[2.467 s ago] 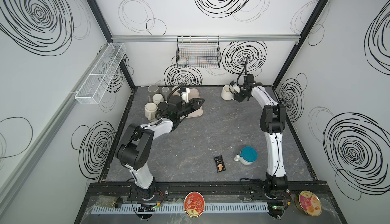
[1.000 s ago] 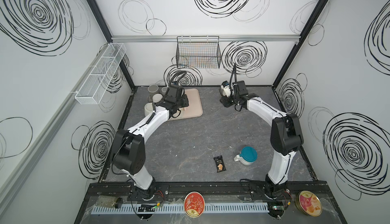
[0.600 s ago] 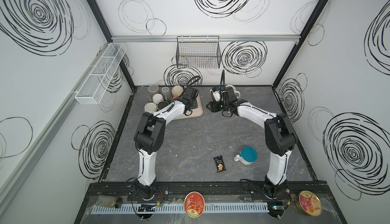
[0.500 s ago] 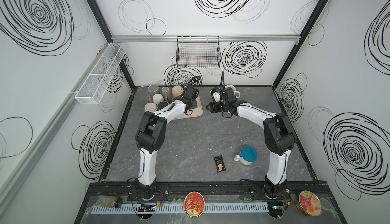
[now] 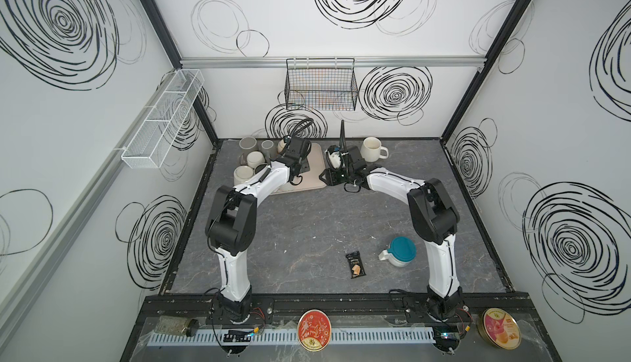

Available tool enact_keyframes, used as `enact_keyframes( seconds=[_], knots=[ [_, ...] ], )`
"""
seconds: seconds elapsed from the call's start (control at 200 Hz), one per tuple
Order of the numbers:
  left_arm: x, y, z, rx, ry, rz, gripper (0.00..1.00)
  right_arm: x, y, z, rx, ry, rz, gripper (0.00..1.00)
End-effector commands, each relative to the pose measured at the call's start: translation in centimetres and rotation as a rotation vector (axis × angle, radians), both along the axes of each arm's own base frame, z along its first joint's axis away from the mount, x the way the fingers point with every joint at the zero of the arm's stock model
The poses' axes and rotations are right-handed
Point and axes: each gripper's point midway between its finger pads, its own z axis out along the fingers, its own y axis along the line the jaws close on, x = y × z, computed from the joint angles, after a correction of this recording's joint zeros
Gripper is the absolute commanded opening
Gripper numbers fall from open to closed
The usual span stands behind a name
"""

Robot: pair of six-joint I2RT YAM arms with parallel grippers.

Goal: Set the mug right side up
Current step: 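Move the right gripper back toward the tray while left gripper hovers over pink mug, then grasp the upside-down pink mug's handle with the right gripper, then lift the pink mug with the right gripper and rotate it toward the left gripper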

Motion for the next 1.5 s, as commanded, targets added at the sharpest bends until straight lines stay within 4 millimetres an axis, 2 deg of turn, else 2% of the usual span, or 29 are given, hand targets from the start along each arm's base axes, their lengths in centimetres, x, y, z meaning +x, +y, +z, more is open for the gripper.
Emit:
enact_keyframes(
  seconds=[0.0, 0.13, 0.315, 0.675, 0.951, 1.006, 1.196, 1.496],
  knots=[
    [-0.2, 1.9, 3.6, -0.063, -0.085, 0.034, 0.53, 0.9, 3.3, 1.0, -0.005, -0.086, 0.027, 0.46],
    [-1.5, 3.6, 4.5, -0.075, -0.109, 0.056, 0.53, 1.6, 5.5, 0.1, -0.037, -0.116, 0.041, 0.48],
    [-2.8, 5.3, 4.8, -0.093, -0.119, 0.072, 0.53, 2.8, 7.0, -0.6, -0.062, -0.168, 0.04, 0.49],
    [-4.6, 7.5, 4.6, -0.099, -0.122, 0.085, 0.53, 5.7, 9.0, -1.6, -0.096, -0.225, 0.023, 0.51],
    [-5.5, 8.3, 4.3, -0.092, -0.113, 0.078, 0.53, 7.2, 9.1, -1.8, -0.119, -0.28, 0.004, 0.5],
    [-5.6, 8.3, 4.3, -0.093, -0.113, 0.07, 0.53, 7.3, 9.0, -1.9, -0.128, -0.286, 0.005, 0.47],
    [-5.9, 7.5, 3.9, -0.116, -0.109, 0.026, 0.53, 7.4, 7.8, -1.4, -0.176, -0.307, -0.004, 0.25],
    [-6.8, 6.6, 4.2, -0.136, -0.128, -0.02, 0.53, 6.4, 5.0, 1.0, -0.214, -0.373, -0.025, 0.0]
  ],
)
